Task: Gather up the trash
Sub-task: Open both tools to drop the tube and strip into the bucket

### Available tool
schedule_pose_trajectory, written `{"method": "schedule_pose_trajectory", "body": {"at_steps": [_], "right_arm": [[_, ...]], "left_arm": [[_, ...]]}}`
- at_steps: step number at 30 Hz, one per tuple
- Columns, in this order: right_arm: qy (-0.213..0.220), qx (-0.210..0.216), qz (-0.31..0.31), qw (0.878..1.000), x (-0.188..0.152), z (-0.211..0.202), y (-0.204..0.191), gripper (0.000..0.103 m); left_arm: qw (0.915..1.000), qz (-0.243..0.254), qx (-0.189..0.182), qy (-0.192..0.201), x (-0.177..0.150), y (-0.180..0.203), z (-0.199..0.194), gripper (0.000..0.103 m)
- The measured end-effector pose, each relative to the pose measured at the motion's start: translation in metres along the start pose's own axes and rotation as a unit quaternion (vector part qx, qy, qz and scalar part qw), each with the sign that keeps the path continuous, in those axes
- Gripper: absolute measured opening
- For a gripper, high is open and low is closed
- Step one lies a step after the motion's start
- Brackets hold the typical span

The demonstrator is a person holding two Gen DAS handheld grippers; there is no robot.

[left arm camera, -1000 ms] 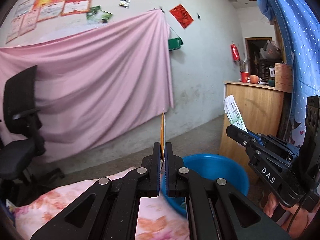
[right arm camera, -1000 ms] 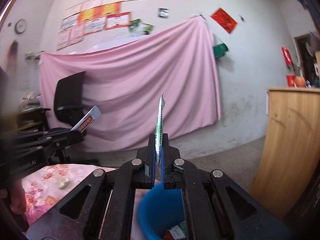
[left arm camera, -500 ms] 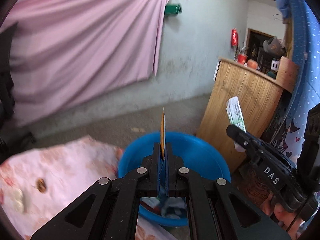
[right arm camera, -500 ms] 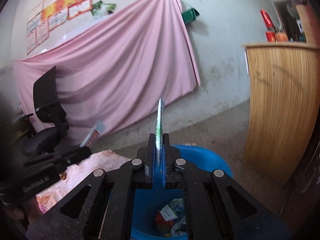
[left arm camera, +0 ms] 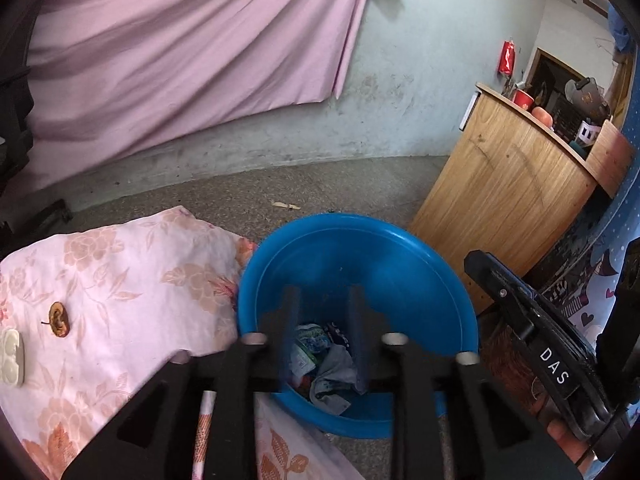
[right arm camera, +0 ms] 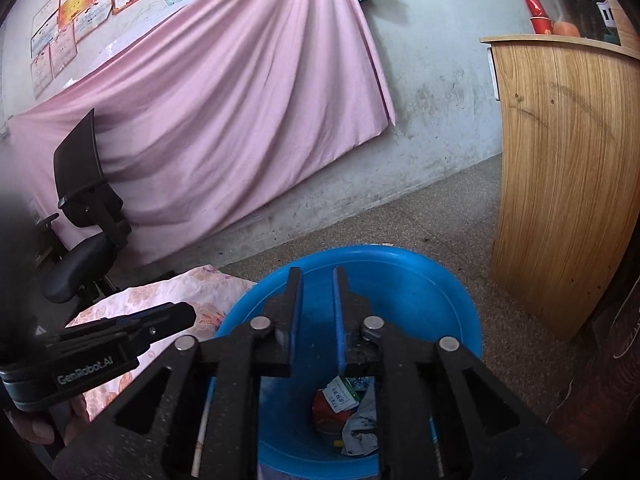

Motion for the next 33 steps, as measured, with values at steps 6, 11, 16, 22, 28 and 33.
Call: {"method": "schedule_pose_trajectory", "body": {"at_steps": [6, 11, 16, 22, 28, 33], "right_arm": [[0.009, -0.001, -0.001, 1.000, 0.004, -0.003, -0.001, 0.055], [0.014, -0.007, -0.001, 1.000, 0.006, -0.003, -0.002, 0.079], [0.027, -0.012, 0.003, 1.000, 0.010, -0.004, -0.006, 0.102], [0.041, -0.026, -0.017, 0.999, 0.016, -0.006, -0.022, 0.103], [0.075, -0.012, -0.032, 0.997, 0.026, -0.015, -0.043, 0.103], [0.106, 0.004, -0.055, 0.993, 0.036, -0.024, -0.069, 0.103]], "left_arm": [[0.9999, 0.002, 0.011, 0.005, 0.001, -0.004, -0.006, 0.032], [0.9989, 0.013, 0.040, 0.020, 0.004, -0.015, -0.016, 0.043], [0.9971, 0.010, 0.063, 0.043, 0.009, -0.032, -0.035, 0.053], [0.9905, 0.004, 0.088, 0.106, 0.012, -0.050, -0.068, 0.099], [0.9789, -0.002, 0.125, 0.162, 0.019, -0.072, -0.104, 0.101], [0.9705, -0.010, 0.154, 0.185, 0.021, -0.093, -0.129, 0.101]]}}
Point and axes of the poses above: each gripper's, at about its wrist camera, not at the fingertips, and z roughly the way its jaws point, y to its right, x to its top, the point moved 4 cm from there along z, roughly the way its jaws point, and after that the axes turned 14 degrees about y, right-handed, at the moved point
